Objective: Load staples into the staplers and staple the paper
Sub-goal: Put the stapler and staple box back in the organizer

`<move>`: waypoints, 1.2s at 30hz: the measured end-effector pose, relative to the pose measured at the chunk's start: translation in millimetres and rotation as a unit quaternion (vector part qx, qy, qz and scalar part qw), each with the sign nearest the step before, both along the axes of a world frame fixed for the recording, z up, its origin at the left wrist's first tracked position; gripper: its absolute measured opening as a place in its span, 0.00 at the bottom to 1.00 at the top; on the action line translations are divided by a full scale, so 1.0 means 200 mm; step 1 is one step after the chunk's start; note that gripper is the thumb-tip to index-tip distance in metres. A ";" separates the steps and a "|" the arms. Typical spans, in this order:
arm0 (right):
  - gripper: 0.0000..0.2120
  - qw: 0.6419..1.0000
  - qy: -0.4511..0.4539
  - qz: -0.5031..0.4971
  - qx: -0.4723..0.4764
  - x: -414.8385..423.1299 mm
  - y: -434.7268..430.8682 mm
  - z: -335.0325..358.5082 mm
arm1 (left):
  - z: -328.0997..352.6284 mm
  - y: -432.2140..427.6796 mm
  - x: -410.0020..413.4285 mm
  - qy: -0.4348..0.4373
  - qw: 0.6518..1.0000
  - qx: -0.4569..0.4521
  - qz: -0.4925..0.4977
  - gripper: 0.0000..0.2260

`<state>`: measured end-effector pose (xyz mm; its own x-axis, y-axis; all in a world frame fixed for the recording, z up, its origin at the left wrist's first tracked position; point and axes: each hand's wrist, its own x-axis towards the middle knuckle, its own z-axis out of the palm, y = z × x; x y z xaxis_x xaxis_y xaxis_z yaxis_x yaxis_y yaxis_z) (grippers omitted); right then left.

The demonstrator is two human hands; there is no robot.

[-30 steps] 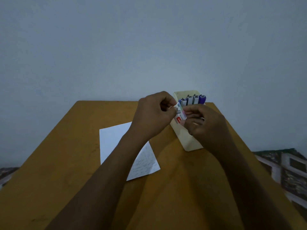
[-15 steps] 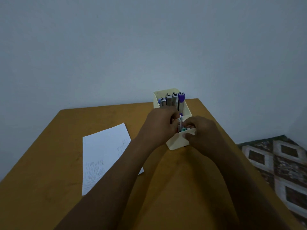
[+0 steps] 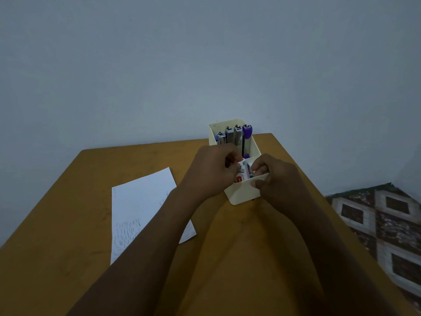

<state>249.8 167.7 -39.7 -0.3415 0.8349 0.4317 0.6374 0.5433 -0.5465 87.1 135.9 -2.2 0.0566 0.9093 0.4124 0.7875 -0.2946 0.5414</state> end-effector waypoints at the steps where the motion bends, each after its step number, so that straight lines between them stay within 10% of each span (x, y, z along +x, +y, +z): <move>1: 0.14 1.000 0.001 -0.001 0.003 0.00 0.00 0.00 | -0.01 0.00 0.00 0.001 1.000 0.000 -0.001 0.07; 15: 0.17 0.999 0.045 0.007 -0.012 -0.03 0.00 0.01 | -0.04 -0.03 -0.09 0.014 0.998 0.052 0.037 0.08; 27: 0.23 0.968 0.118 -0.215 -0.057 -0.21 0.08 0.04 | -0.14 -0.26 -0.70 0.176 0.927 -0.332 -0.008 0.27; 36: 0.18 0.963 0.089 -0.209 -0.146 -0.24 0.06 0.07 | -0.28 -0.19 -0.67 0.270 0.913 -0.258 0.162 0.30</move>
